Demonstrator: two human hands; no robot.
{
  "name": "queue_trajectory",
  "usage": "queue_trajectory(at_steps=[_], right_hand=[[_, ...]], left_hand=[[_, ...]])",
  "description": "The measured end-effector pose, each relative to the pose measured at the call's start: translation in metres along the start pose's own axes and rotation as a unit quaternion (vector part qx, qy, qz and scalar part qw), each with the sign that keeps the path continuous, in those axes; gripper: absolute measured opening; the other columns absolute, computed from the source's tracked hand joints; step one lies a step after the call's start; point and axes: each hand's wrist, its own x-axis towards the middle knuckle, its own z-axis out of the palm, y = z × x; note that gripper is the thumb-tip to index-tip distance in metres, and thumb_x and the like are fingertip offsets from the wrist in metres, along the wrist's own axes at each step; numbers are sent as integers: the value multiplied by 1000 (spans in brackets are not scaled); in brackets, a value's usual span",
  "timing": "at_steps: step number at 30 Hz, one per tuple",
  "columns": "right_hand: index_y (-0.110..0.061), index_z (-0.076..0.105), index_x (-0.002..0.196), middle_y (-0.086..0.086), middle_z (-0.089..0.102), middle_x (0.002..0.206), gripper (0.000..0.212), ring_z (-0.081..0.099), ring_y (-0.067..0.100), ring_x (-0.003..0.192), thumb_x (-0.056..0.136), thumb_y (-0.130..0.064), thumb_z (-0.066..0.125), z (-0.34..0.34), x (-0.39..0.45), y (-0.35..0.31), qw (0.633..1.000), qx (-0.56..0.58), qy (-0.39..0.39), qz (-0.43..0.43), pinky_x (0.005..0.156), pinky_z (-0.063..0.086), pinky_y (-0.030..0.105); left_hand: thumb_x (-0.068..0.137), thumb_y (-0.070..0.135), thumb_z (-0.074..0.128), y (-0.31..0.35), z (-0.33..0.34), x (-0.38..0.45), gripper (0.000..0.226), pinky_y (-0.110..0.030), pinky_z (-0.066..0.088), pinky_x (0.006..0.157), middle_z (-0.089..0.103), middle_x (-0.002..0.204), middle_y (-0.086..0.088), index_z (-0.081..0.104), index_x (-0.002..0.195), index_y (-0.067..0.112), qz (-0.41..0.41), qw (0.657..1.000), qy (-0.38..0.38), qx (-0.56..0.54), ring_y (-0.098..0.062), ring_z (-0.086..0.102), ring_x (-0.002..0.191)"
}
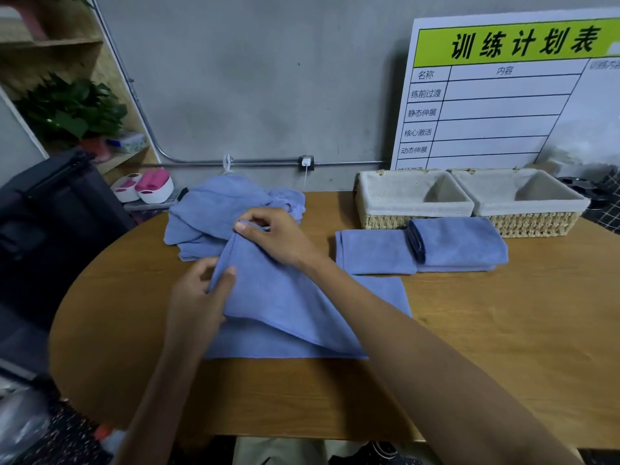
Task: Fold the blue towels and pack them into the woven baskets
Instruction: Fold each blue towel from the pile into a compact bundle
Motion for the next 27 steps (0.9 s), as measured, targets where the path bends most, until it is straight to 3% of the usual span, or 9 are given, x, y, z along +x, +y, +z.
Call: queue_trajectory(at_steps=[3, 5, 7, 11, 14, 18, 20, 22, 27], right_hand=[[-18, 70, 86, 5, 70, 86, 11, 61, 21, 78, 94, -24, 65, 39, 15, 10, 999, -26, -13, 22, 81, 50, 45], [-23, 69, 91, 0, 70, 91, 7, 61, 16, 84, 94, -28, 63, 56, 14, 22, 996, -76, -33, 44, 82, 51, 42], [-18, 67, 102, 2, 69, 102, 13, 62, 20, 96, 95, -28, 61, 63, 1, 37, 988, -137, -56, 43, 82, 47, 36], [-20, 66, 110, 2, 64, 109, 22, 60, 25, 100, 100, -34, 53, 36, -47, 71, 962, -265, -66, 14, 79, 48, 38], [-19, 68, 103, 2, 62, 98, 27, 58, 27, 89, 100, -34, 46, -6, -82, 86, 944, -325, -9, -51, 75, 48, 41], [-16, 69, 97, 3, 60, 92, 25, 55, 26, 79, 101, -29, 48, -63, -115, 94, 918, -385, 33, -93, 68, 47, 41], [-16, 69, 97, 2, 61, 94, 26, 57, 24, 84, 100, -33, 49, -86, -132, 97, 921, -383, 14, -70, 71, 49, 42], [-19, 68, 101, -2, 62, 100, 23, 58, 21, 91, 98, -37, 53, -106, -146, 97, 922, -387, -3, -26, 75, 50, 39], [-21, 68, 104, -4, 61, 101, 31, 58, 21, 91, 96, -46, 53, -150, -177, 103, 915, -401, 18, 49, 75, 50, 37]], left_hand=[[99, 30, 58, -29, -29, 9, 4, -34, 51, 57, 67, 85, 5, 61, 103, 31, -32, 997, 8, 70, -9, 65, 72], [100, 32, 56, -57, -40, 11, 12, -38, 52, 64, 65, 88, 4, 59, 111, 29, -65, 986, -9, 152, -15, 63, 77], [100, 35, 55, -83, -43, 8, 22, -34, 44, 60, 64, 81, 6, 58, 120, 26, -75, 966, -28, 248, -15, 60, 71], [97, 39, 58, -104, -37, -1, 31, -30, 43, 56, 65, 83, 6, 57, 127, 29, -60, 951, -4, 303, -17, 59, 66], [94, 32, 64, -100, -35, -3, 34, -31, 42, 56, 66, 87, -1, 61, 127, 24, -14, 919, 17, 394, -18, 55, 68], [86, 15, 70, -84, 4, -8, 40, -46, 51, 80, 59, 119, -10, 67, 125, 17, 107, 901, 16, 421, -28, 56, 103], [95, 31, 56, -76, 45, -15, 39, -51, 49, 97, 56, 138, -7, 64, 131, 22, 144, 910, -61, 383, -28, 54, 123], [96, 54, 31, -72, 82, -25, 56, -58, 36, 110, 45, 154, -3, 55, 141, 32, 144, 894, -137, 402, -29, 41, 141], [87, 66, 2, -73, 104, -29, 77, -65, 15, 116, 21, 166, -1, 34, 153, 40, 127, 857, -191, 461, -31, 14, 154]])
